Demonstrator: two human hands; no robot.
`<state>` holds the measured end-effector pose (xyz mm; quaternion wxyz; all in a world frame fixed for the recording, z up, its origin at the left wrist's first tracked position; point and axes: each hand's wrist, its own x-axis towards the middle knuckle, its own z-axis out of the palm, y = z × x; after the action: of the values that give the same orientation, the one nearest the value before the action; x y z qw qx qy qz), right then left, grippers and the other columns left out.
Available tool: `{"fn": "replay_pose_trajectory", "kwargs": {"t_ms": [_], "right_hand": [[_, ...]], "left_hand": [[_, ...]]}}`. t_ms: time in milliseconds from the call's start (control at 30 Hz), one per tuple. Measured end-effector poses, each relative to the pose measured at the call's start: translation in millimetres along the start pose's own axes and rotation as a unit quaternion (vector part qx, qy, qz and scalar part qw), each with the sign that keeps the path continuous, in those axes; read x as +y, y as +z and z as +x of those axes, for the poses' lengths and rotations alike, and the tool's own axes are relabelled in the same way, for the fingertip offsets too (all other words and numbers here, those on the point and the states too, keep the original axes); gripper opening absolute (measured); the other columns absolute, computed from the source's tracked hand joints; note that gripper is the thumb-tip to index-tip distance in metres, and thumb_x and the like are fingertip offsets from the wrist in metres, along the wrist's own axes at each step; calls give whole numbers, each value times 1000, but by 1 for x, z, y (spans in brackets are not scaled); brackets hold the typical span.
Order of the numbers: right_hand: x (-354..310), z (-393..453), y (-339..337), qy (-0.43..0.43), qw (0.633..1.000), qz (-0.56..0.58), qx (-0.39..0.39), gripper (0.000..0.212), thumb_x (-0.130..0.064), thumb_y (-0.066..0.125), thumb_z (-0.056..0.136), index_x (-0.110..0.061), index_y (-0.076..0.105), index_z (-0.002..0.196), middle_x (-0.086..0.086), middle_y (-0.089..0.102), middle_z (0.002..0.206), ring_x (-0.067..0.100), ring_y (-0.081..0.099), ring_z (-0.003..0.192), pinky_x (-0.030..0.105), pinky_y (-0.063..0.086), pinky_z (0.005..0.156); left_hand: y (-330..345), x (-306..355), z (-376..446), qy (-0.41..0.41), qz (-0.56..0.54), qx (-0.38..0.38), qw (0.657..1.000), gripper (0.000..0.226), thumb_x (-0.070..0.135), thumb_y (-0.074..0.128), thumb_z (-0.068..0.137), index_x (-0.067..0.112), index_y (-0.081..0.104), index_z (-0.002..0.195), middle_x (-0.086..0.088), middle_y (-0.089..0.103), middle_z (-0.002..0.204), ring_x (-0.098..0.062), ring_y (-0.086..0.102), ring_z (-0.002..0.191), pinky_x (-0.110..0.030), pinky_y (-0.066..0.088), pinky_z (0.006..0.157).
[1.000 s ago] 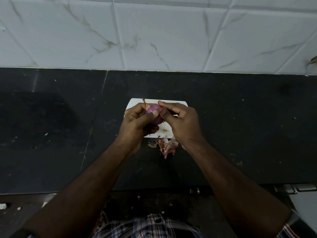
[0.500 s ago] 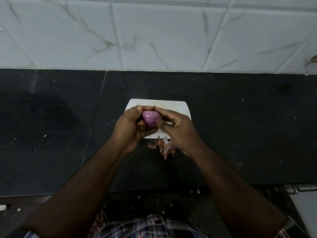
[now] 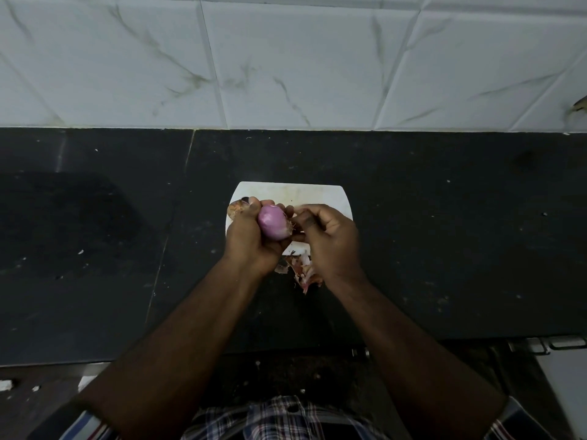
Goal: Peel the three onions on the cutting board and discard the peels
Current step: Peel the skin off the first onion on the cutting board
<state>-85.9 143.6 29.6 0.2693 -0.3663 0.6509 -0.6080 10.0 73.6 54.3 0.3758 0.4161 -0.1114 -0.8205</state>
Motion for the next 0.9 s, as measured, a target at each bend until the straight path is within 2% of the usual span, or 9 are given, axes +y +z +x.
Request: {"fn": "replay_pose_trajectory", "kwargs": {"t_ms": [67,133,333,500,600,667,733,800,900], "right_hand": [[-4,2,-4,5,997,-40,-60,23,-18,68,93,-16,73,115,-5,75,107,6,70,95,37,60,85],[-7,1,-5,-15,994,-79,-79,27,-18,72,88,-16,74,116,-4,75,110,4,68,102,33,56,92],[-13,2,-10,-133,969,-178,-103,23,-12,67,90,-12,75,111,1,76,104,7,68,98,17,52,88],[-11,-2,-4,-198,944,-254,-74,17,-16,63,87,-8,75,96,4,74,86,17,66,79,34,54,71],[-8,-3,0,-164,956,-238,-54,11,-11,63,86,-8,73,89,1,71,82,14,63,76,32,53,68],[-7,-1,-1,-89,981,-166,-49,11,-6,62,86,-10,72,89,-4,71,82,9,65,74,25,54,66],[-8,1,-2,-19,995,-89,-37,20,-2,55,89,-14,70,89,-5,71,82,11,68,68,30,58,62],[-8,2,-6,-18,997,-73,-28,27,-1,47,87,-14,68,76,-4,69,72,13,65,59,35,57,57],[-13,-1,-9,-44,995,-80,-27,28,-9,41,83,-10,60,62,-3,62,59,12,56,50,32,48,51]], "left_hand": [[0,1,1,3,9,9,1000,30,33,46,106,11,57,88,-6,65,67,-18,66,59,-38,58,65],[0,2,2,3,13,17,1000,31,34,48,105,10,57,89,-7,62,73,-18,64,63,-34,57,56],[-3,6,2,19,41,8,999,39,39,48,105,11,57,78,-4,63,62,-17,61,70,-30,57,60],[-2,1,0,43,44,16,998,38,36,49,105,11,58,78,-2,62,59,-13,62,55,-27,55,57],[-4,-1,-2,50,50,14,997,38,36,48,105,12,57,77,-2,61,58,-13,60,56,-28,54,56],[-3,-1,-3,57,67,10,996,38,37,47,105,13,57,77,-1,61,59,-14,60,59,-30,55,60],[-2,-1,-4,63,73,10,995,38,37,47,105,13,57,78,-1,63,60,-15,61,63,-32,54,65],[0,0,-5,64,72,18,995,36,37,49,105,13,59,81,-4,65,67,-17,62,69,-33,56,65],[1,1,-6,52,63,30,996,33,38,51,103,12,60,86,-7,64,78,-18,64,73,-33,58,57]]}}
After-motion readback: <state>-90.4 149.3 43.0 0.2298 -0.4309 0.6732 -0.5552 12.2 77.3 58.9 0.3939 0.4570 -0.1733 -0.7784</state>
